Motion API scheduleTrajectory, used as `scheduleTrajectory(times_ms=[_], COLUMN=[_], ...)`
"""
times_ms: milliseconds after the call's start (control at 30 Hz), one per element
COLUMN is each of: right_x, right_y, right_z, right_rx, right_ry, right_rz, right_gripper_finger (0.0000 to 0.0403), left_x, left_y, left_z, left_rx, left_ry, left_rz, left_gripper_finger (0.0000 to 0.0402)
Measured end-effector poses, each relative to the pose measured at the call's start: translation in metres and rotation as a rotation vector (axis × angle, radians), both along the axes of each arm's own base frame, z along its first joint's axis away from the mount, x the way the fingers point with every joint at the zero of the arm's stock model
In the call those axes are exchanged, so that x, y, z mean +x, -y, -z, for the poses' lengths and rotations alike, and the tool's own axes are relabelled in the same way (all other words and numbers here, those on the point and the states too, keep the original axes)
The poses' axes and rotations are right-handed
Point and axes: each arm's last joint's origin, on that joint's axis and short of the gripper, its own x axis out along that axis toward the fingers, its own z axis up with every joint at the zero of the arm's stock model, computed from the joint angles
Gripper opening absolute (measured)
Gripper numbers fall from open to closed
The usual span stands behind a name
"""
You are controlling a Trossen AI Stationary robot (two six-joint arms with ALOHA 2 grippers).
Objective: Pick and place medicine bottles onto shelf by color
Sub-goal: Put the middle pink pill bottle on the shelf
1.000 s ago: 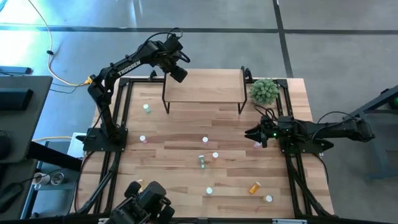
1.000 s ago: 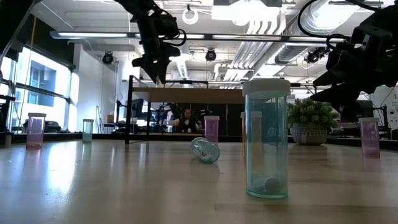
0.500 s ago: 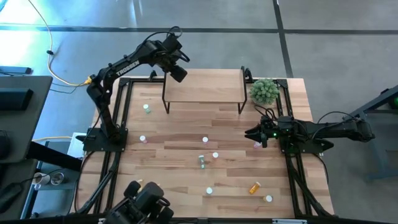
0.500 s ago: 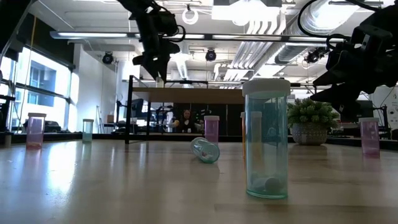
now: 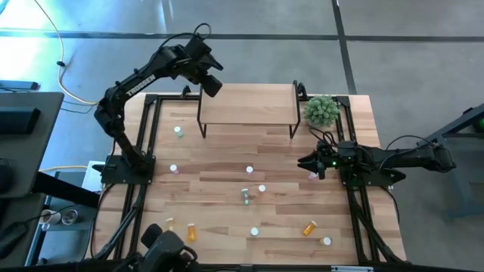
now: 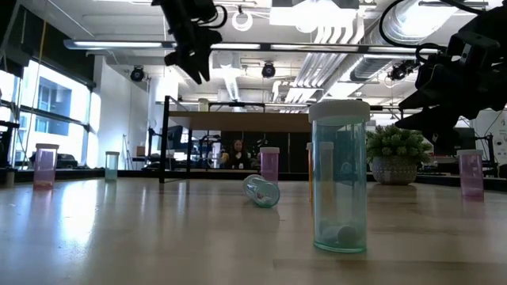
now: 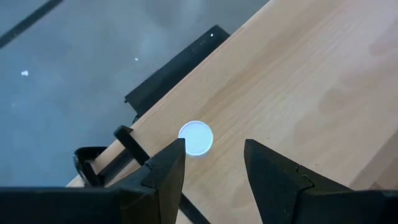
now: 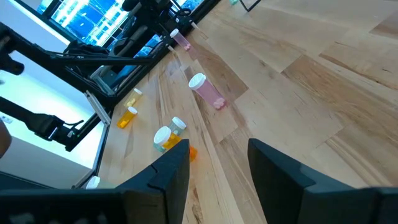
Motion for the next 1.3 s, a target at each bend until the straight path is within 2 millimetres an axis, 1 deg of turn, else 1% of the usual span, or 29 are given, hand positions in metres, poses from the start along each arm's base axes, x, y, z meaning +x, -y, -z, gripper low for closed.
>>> scheduleTrajectory(times_ms=[167,233,300,400,567,800,1067,1300], right_x=[0.000,0.000,0.000,0.000,0.000,0.000,0.000,0.000], right_y=[0.000,0.000,0.000,0.000,0.000,0.000,0.000,0.000], right_z=[0.000,-0.001,-0.001,-0.001,-0.001,-0.001,-0.001,-0.003], right_rx=[0.011,0.063,0.061,0.022,0.003,0.001,0.000,-0.015], right_ry=[0.000,-0.002,-0.004,-0.003,-0.004,-0.005,-0.005,0.005], right_rz=[0.003,0.019,0.018,0.007,0.001,0.000,0.001,-0.003], right_gripper_finger=[0.0154,0.0154,0.0154,0.0154,0.0154,0.0154,0.0154,0.0154], left_x=[-0.005,-0.006,-0.004,-0.002,-0.002,-0.010,-0.016,-0.017], left_y=[0.020,0.029,0.040,0.056,0.080,0.113,0.155,0.181], left_z=[-0.017,-0.023,-0.028,-0.027,-0.009,0.019,0.042,0.068], left_rx=[0.047,0.067,0.083,0.086,0.074,0.039,0.040,0.037], left_ry=[-0.006,-0.010,-0.004,-0.010,-0.018,0.094,0.160,0.226], left_rz=[0.082,0.126,0.164,0.216,0.292,0.355,0.422,0.449], left_gripper_finger=[0.0157,0.0157,0.0157,0.0157,0.0157,0.0156,0.0156,0.0157])
